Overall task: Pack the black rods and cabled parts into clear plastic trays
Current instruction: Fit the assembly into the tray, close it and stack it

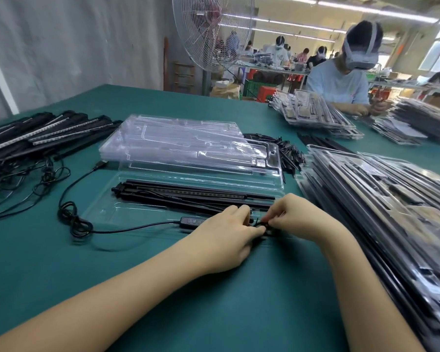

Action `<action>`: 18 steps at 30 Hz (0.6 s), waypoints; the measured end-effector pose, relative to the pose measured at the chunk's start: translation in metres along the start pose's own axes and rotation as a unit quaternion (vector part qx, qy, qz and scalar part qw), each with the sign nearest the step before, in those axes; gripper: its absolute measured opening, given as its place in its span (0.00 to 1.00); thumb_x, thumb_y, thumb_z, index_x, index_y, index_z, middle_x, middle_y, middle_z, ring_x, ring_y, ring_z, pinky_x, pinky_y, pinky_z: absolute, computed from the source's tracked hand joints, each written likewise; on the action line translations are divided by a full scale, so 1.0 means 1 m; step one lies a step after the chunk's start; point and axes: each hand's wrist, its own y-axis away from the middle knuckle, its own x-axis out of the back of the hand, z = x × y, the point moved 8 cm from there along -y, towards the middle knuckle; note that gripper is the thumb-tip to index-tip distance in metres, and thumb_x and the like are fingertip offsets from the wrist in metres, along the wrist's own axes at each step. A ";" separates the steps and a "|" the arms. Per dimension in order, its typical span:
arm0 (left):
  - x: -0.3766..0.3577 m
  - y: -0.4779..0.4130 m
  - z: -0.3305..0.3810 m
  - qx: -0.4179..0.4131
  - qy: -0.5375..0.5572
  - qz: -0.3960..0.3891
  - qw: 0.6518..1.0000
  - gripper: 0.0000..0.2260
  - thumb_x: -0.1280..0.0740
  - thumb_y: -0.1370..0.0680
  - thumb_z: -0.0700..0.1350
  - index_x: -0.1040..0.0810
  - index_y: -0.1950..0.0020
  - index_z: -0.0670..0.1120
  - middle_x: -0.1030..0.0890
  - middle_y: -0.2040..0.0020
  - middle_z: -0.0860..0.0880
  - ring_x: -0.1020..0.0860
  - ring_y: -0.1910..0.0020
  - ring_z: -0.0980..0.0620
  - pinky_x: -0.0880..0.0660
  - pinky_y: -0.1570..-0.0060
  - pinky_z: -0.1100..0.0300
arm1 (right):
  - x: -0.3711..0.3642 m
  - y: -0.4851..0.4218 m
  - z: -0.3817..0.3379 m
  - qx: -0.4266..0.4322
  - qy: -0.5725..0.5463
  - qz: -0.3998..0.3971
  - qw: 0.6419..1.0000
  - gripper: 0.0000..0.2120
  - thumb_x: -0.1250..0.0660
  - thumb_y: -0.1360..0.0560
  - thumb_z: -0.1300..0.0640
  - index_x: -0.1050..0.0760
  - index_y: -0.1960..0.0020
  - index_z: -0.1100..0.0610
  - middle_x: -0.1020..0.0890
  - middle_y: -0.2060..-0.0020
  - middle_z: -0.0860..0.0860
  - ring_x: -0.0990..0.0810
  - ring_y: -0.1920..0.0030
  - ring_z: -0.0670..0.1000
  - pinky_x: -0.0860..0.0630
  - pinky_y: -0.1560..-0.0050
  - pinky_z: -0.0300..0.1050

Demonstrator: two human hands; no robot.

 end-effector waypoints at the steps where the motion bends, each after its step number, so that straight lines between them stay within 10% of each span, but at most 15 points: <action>1: -0.001 0.001 0.000 0.001 -0.002 0.006 1.000 0.21 0.44 0.20 0.48 0.36 0.26 0.53 0.33 0.42 0.46 0.35 0.45 0.47 0.32 0.43 0.51 | -0.001 0.000 -0.003 -0.005 0.029 -0.002 1.000 0.13 0.38 0.27 0.64 0.18 0.55 0.50 0.18 0.58 0.48 0.22 0.59 0.46 0.28 0.60 0.37; 7: 0.001 0.009 0.007 -0.008 -0.022 0.056 0.998 0.20 0.46 0.19 0.50 0.35 0.27 0.48 0.31 0.44 0.45 0.34 0.48 0.47 0.32 0.46 0.52 | -0.006 0.004 -0.024 -0.025 0.174 -0.036 0.984 0.18 0.43 0.26 0.63 0.23 0.41 0.49 0.20 0.43 0.51 0.23 0.45 0.53 0.31 0.55 0.39; 13: 0.002 0.011 0.011 -0.005 -0.049 0.063 0.997 0.25 0.49 0.19 0.57 0.35 0.28 0.45 0.29 0.41 0.45 0.33 0.43 0.45 0.33 0.44 0.52 | 0.004 -0.008 -0.015 -0.068 0.021 -0.101 0.992 0.21 0.47 0.24 0.70 0.24 0.40 0.54 0.19 0.48 0.56 0.17 0.57 0.56 0.18 0.57 0.48; 18: 0.003 0.010 0.011 -0.003 -0.045 0.058 0.997 0.25 0.51 0.19 0.59 0.36 0.27 0.46 0.31 0.38 0.45 0.35 0.41 0.47 0.37 0.42 0.54 | 0.045 -0.033 0.018 -0.128 -0.154 0.090 0.976 0.12 0.47 0.23 0.69 0.27 0.46 0.65 0.21 0.61 0.61 0.19 0.74 0.55 0.21 0.75 0.45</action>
